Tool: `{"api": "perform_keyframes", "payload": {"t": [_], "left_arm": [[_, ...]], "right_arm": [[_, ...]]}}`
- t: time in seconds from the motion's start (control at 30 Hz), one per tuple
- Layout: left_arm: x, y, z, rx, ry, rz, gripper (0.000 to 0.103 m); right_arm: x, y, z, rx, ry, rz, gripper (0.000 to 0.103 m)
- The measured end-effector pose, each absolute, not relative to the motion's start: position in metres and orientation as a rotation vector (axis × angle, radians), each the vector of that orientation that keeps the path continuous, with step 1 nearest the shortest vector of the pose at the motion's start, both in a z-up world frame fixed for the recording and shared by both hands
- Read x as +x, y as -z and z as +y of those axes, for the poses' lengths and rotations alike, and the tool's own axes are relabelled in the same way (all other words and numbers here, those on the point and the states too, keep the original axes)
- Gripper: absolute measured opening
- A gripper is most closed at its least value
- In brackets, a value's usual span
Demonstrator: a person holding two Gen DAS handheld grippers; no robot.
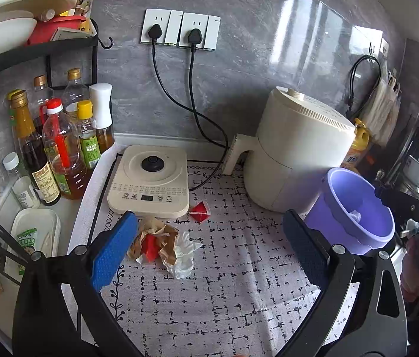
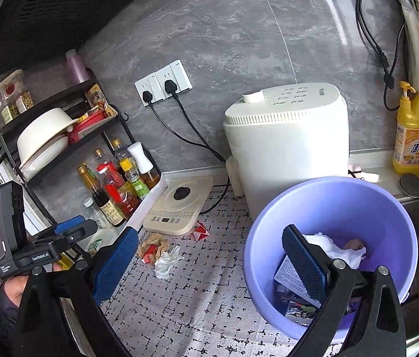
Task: Collect trash
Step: 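Move both tools back to the brown paper bag with red item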
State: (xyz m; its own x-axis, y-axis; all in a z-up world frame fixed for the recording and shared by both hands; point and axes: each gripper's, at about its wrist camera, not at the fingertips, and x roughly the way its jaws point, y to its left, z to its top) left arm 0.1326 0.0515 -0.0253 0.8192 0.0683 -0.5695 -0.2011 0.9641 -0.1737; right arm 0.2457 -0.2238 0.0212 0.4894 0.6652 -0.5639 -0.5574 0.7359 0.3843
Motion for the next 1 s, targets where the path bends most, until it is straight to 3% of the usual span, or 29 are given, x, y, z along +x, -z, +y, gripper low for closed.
{"api": "perform_keyframes", "payload": {"t": [0.4,0.57,0.87,1.0], "left_arm": [[0.111,0.046,0.091,-0.270,-0.155,0.615,0.095],[0.113,0.061,0.105,-0.291,-0.159,0.649,0.077],[0.143,0.096,0.128,-0.307,-0.155,0.734,0.053],[0.166,0.114,0.138,-0.311,-0.156,0.776,0.052]], "right_arm": [[0.241,-0.006,-0.144,0.069,-0.818,0.803,0.095],[0.245,0.011,-0.120,0.035,-0.825,0.869,0.085],[0.259,0.044,-0.089,-0.013,-0.849,0.959,0.076],[0.274,0.059,-0.075,-0.037,-0.846,0.989,0.074]]}}
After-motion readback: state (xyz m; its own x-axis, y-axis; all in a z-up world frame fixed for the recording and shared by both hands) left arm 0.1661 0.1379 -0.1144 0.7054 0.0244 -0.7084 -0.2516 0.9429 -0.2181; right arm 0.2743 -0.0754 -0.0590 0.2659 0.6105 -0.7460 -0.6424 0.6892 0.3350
